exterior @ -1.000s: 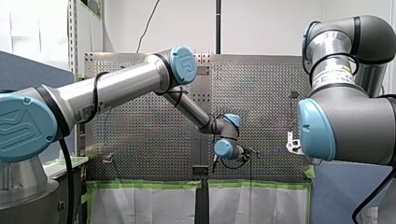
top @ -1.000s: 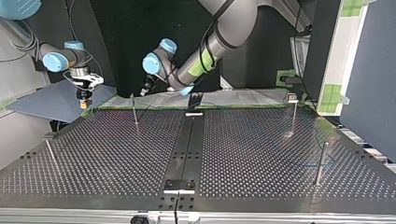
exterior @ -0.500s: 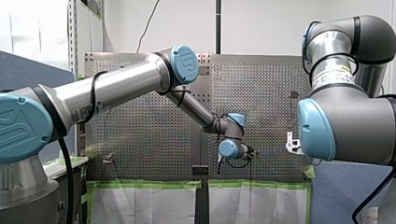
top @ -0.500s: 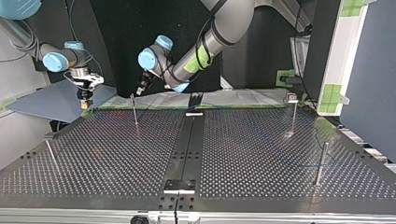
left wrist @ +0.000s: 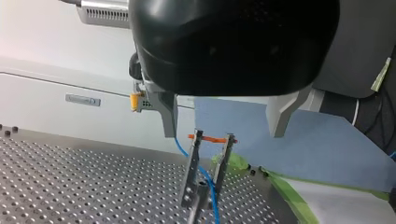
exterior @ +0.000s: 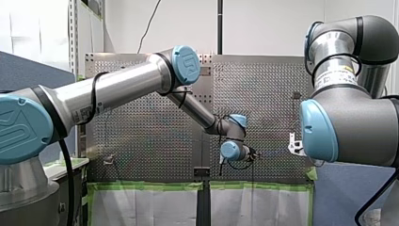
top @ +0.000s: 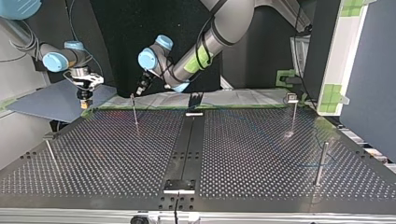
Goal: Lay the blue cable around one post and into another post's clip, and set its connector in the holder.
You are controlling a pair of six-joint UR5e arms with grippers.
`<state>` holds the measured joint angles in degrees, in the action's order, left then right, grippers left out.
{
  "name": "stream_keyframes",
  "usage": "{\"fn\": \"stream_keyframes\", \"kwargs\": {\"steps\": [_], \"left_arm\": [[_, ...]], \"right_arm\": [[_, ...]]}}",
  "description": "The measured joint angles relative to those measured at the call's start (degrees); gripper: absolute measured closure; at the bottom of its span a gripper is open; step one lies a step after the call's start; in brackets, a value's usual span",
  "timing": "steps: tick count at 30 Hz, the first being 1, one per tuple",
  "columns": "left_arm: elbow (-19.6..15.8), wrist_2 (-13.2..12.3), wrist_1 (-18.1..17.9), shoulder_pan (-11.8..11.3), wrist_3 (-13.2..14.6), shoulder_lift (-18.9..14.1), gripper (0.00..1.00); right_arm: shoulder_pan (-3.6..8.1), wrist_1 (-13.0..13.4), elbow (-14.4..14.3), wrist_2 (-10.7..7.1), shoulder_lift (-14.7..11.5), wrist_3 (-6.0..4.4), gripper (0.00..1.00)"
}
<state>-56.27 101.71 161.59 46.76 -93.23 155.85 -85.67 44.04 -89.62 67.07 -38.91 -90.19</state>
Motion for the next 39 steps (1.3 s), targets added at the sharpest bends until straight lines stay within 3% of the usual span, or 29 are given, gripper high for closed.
{"fn": "stream_keyframes", "kwargs": {"steps": [6,15,21,29,39], "left_arm": [[-2.51,1.83,0.34,-0.08,0.33,-1.92,0.06],[-7.49,6.59,-4.07,-0.33,0.02,-6.82,0.06],[-10.51,9.28,-7.05,-1.26,-2.38,-9.84,0.06],[-15.08,9.84,-6.97,-2.18,-5.97,-14.41,0.06],[-20.87,9.71,-6.78,-1.91,-6.11,-20.20,0.06]], "right_arm": [[0.00,-0.08,0.00,-0.06,0.00,0.00,1.00],[0.02,0.00,0.01,-0.15,0.00,-0.28,1.00],[-0.09,-0.05,0.00,-0.64,0.00,-0.34,1.00],[-0.24,-0.08,0.00,-0.92,0.00,-0.39,1.00],[-0.70,-0.13,-0.01,-2.17,0.00,-0.83,1.00]]}}
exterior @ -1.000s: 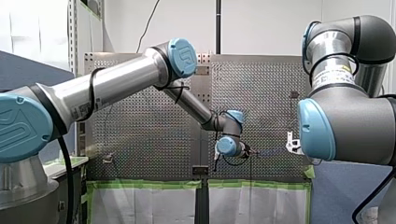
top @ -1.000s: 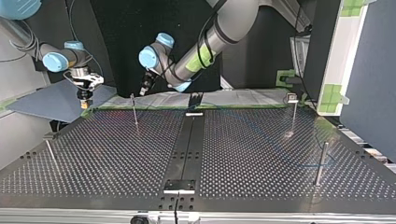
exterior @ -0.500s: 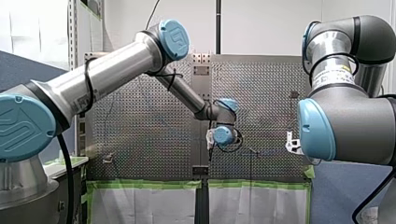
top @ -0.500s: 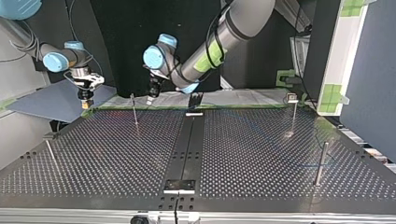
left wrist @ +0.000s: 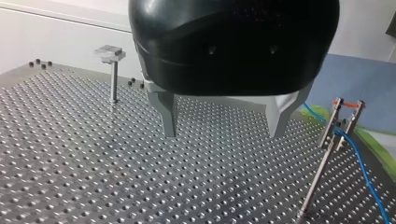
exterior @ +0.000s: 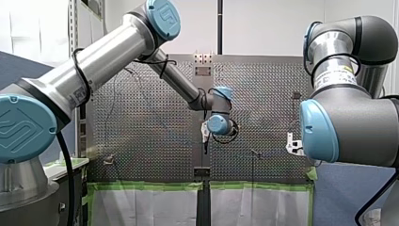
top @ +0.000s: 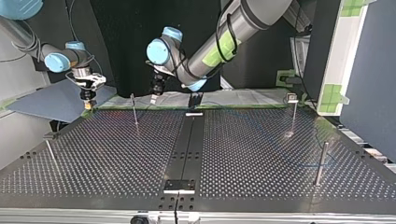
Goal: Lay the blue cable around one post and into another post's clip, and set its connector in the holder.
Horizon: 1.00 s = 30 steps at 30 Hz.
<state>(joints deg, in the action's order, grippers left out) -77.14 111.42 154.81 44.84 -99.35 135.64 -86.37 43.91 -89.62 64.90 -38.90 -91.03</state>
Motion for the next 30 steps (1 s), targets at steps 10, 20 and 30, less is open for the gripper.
{"fn": "stream_keyframes", "kwargs": {"steps": [10,20,30], "left_arm": [[-5.72,-0.02,-0.07,0.15,-0.01,-5.71,0.08],[-10.87,0.18,-0.10,0.19,-0.04,-10.87,0.08],[-16.30,0.15,-1.45,-0.16,-0.20,-16.29,0.08]], "right_arm": [[-0.31,0.08,0.01,-0.03,0.00,-0.02,1.00],[-0.60,0.27,0.01,-0.03,0.00,-0.03,1.00],[-0.81,0.30,0.01,-0.03,0.00,-0.05,1.00]]}}
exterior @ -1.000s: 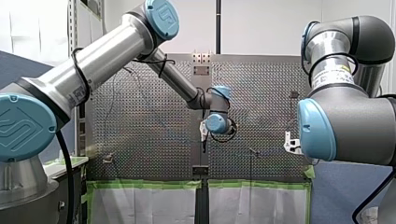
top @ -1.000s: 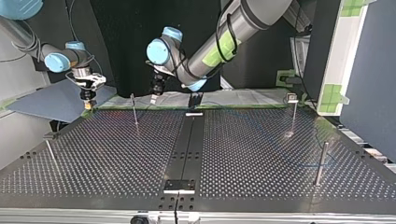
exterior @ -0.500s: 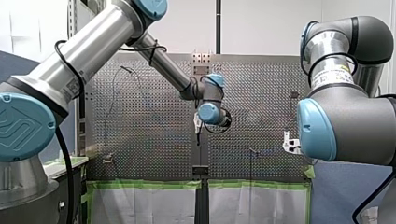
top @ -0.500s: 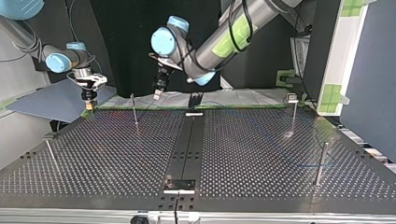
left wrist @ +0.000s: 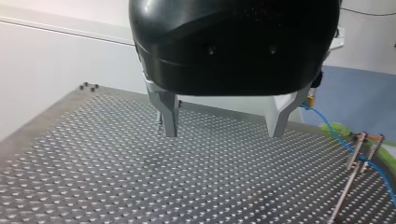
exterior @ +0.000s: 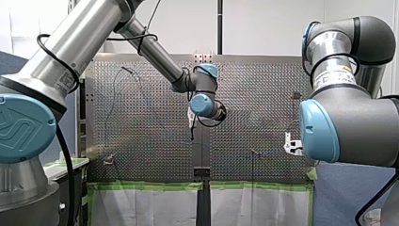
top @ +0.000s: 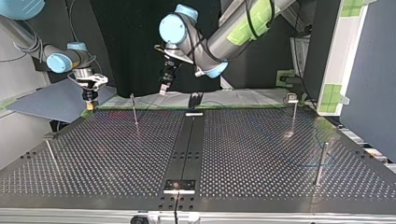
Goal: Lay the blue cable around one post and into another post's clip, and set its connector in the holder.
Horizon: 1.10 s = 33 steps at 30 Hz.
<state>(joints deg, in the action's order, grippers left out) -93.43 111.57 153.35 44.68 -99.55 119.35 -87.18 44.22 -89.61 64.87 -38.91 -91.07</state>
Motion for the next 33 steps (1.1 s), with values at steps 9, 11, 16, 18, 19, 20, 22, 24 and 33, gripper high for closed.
{"fn": "stream_keyframes", "kwargs": {"steps": [9,11,16,18,19,20,22,24,33], "left_arm": [[-5.66,0.08,-1.43,-0.17,-0.25,-5.65,0.08],[-6.92,0.08,-1.45,-0.18,-0.25,-6.93,0.08],[-9.54,0.08,-1.54,-0.19,-0.25,-9.52,0.08],[-10.75,0.09,-1.59,-0.21,-0.27,-10.76,0.08],[-11.33,0.09,-1.60,-0.21,-0.26,-11.31,0.08],[-12.07,0.07,-1.62,-0.23,-0.25,-12.07,0.08],[-13.18,0.05,-1.63,-0.25,-0.25,-13.17,0.08],[-14.37,0.04,-1.65,-0.26,-0.26,-14.37,0.08],[-19.18,0.05,-2.25,-0.27,-0.29,-19.18,0.08]], "right_arm": [[-0.29,-0.01,0.00,0.00,0.00,0.00,1.00],[-0.35,-0.04,0.00,0.00,0.00,0.01,1.00],[-0.56,0.02,0.00,0.00,0.00,0.01,1.00],[-0.62,0.05,-0.01,0.00,0.00,0.01,1.00],[-0.64,0.06,0.00,0.00,0.00,0.01,1.00],[-0.65,0.07,0.00,0.00,0.00,0.02,1.00],[-0.72,0.08,0.00,0.02,0.00,0.03,1.00],[-0.80,0.09,0.00,0.04,0.00,0.02,1.00],[-1.11,0.29,0.00,0.17,0.00,0.03,1.00]]}}
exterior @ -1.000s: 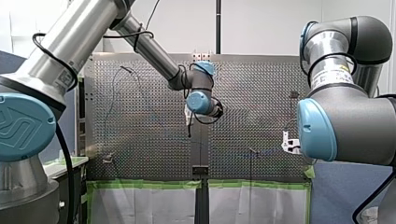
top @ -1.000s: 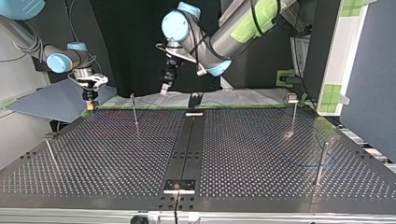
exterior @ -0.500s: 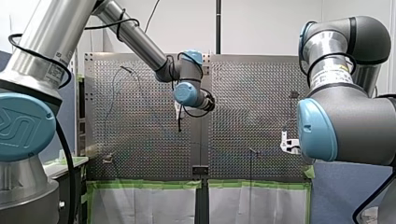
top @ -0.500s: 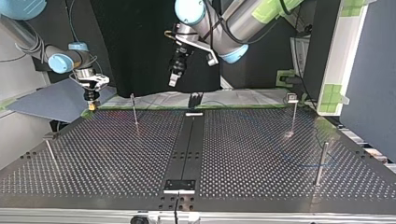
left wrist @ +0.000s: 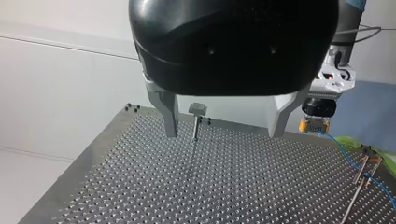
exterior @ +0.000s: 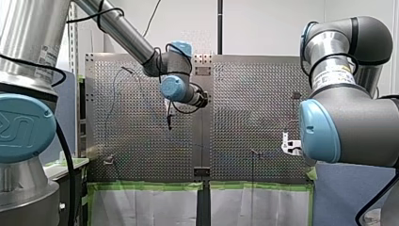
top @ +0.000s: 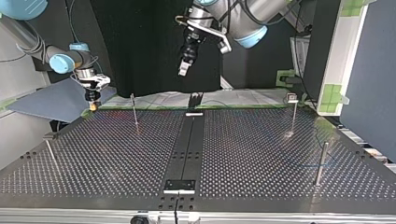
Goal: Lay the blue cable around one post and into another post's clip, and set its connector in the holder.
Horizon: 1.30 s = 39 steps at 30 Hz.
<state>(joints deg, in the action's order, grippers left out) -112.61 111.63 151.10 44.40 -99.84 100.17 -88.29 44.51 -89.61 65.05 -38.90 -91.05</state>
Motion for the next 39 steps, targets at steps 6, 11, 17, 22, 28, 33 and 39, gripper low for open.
{"fn": "stream_keyframes", "kwargs": {"steps": [6,11,17,22,28,33,39], "left_arm": [[-3.46,0.00,-2.71,-0.19,-1.30,-3.45,0.08],[-6.63,0.02,-5.84,-0.55,-3.69,-6.61,0.08],[-10.05,0.05,-9.26,-0.93,-4.20,-9.96,0.08],[-12.67,0.11,-11.87,-1.10,-4.16,-10.29,0.08],[-15.66,0.04,-14.86,-1.16,-3.85,-8.42,0.08],[-18.22,0.04,-17.42,-1.51,-3.74,-6.02,0.08],[-21.66,0.11,-20.86,-1.99,-3.63,-5.09,0.08]], "right_arm": [[-0.18,0.24,0.00,0.07,0.00,-0.02,1.00],[-0.32,0.37,0.00,0.08,0.00,-0.03,1.00],[-0.69,0.42,0.00,0.09,0.00,-0.03,1.00],[-0.94,0.41,0.00,0.09,0.00,-0.03,1.00],[-1.21,0.41,0.00,0.09,-0.01,-0.01,1.00],[-1.43,0.38,0.04,0.10,0.00,0.05,1.00],[-1.78,0.28,0.17,0.09,-0.01,0.13,1.00]]}}
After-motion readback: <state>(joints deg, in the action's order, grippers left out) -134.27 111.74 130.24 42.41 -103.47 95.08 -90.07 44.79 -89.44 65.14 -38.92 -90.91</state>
